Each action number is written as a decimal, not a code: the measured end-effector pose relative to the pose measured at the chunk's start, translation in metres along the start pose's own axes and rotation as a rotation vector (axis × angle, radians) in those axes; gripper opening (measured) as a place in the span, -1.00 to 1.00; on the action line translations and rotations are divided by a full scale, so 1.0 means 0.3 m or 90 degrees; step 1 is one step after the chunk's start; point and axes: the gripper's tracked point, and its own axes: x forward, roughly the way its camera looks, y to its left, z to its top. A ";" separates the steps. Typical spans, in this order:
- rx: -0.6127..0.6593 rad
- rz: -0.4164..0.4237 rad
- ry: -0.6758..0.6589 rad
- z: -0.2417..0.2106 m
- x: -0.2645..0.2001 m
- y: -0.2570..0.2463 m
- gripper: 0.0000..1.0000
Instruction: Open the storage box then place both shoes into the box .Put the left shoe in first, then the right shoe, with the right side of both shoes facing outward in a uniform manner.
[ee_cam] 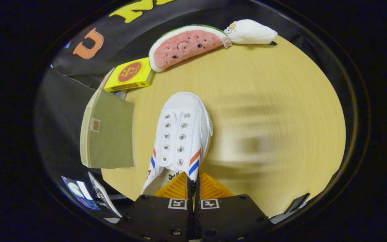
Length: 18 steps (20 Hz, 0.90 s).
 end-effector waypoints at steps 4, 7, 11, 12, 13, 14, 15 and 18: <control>-0.014 0.020 -0.057 0.004 0.027 0.000 -1.00; -0.057 0.011 -0.092 0.009 0.060 -0.019 -0.99; -0.079 0.025 -0.108 0.010 0.089 -0.040 -0.99; -0.081 0.029 -0.108 0.011 0.080 -0.038 -0.99; -0.085 0.028 -0.109 0.013 0.087 -0.044 -0.99; -0.088 0.021 -0.110 0.017 0.080 -0.044 -0.99; -0.090 0.011 -0.112 0.019 0.079 -0.054 -0.99; -0.091 -0.029 -0.113 0.010 0.076 -0.066 -1.00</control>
